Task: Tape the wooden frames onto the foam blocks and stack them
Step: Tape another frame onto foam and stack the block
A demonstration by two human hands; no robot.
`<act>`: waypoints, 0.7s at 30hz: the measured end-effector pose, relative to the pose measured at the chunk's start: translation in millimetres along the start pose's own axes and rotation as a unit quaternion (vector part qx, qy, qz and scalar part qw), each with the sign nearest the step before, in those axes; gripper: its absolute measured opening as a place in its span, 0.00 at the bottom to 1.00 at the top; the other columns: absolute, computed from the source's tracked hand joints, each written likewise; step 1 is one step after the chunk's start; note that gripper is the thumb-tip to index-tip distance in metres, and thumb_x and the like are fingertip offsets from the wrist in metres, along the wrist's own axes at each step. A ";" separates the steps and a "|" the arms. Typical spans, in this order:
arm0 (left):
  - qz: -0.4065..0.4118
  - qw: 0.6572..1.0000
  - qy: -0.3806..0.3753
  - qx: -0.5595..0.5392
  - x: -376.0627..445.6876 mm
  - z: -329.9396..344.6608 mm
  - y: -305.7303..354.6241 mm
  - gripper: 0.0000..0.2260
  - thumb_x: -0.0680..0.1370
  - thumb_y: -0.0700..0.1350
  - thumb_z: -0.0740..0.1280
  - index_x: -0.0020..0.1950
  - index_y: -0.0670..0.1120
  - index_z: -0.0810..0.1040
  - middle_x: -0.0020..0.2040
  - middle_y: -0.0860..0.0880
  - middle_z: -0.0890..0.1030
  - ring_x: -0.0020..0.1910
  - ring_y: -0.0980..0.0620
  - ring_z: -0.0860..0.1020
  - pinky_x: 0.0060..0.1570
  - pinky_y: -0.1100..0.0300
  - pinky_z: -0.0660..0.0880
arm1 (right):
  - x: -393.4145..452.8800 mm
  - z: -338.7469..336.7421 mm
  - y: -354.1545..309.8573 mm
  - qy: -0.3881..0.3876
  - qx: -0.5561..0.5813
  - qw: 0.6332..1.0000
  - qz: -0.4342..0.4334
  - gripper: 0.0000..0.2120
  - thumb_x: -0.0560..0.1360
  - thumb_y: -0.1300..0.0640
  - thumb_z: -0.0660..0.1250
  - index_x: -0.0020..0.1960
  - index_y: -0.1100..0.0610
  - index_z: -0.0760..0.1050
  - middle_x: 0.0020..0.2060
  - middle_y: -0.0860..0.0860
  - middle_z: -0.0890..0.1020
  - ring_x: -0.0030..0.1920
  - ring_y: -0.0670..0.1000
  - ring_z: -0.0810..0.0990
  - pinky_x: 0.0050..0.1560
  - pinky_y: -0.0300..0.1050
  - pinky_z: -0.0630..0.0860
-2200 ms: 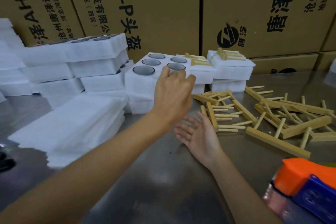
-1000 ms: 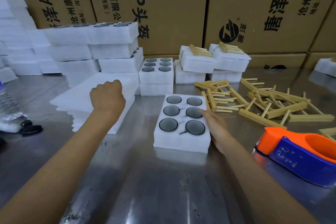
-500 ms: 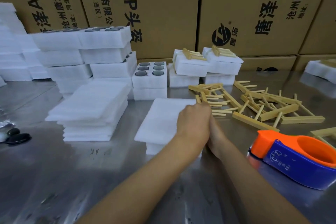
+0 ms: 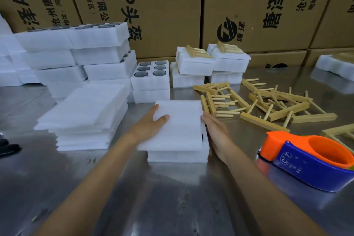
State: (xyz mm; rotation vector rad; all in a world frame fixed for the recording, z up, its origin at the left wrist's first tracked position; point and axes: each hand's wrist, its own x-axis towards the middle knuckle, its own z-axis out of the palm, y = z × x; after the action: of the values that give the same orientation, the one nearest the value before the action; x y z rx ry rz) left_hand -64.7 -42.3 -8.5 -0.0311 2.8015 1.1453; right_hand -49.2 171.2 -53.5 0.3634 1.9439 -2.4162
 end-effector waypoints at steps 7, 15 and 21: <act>-0.001 0.996 0.014 -0.093 9.9 14.5 0.8 0.31 0.80 0.62 0.63 0.80 0.59 0.56 0.76 0.57 0.64 0.64 0.58 0.67 0.57 0.65 0.60 | 23.4 -6.7 -32.5 0.122 -0.254 0.957 -0.067 0.09 0.77 0.56 0.64 0.50 0.59 0.82 0.52 0.57 0.83 0.50 0.55 0.79 0.48 0.47 0.78; -0.001 0.990 0.024 -0.136 1.8 18.5 -0.3 0.31 0.79 0.61 0.65 0.79 0.60 0.58 0.77 0.56 0.64 0.74 0.53 0.66 0.60 0.64 0.62 | 60.8 -28.5 -39.4 0.083 -0.605 0.789 -0.065 0.09 0.76 0.50 0.63 0.53 0.45 0.80 0.63 0.51 0.76 0.72 0.59 0.62 0.72 0.57 0.57; 0.018 0.990 0.016 -0.136 -19.2 33.1 3.7 0.31 0.81 0.59 0.63 0.81 0.56 0.54 0.78 0.56 0.62 0.74 0.53 0.65 0.59 0.66 0.60 | 38.6 -26.8 -73.6 0.060 -0.483 0.858 -0.166 0.05 0.77 0.51 0.69 0.46 0.52 0.75 0.38 0.43 0.76 0.44 0.48 0.76 0.47 0.40 0.70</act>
State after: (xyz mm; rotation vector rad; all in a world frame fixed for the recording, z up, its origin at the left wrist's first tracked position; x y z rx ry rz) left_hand -42.6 -17.1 -27.2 -0.0236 2.6586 1.5405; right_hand -93.9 218.6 4.5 0.1297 3.1178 -1.2020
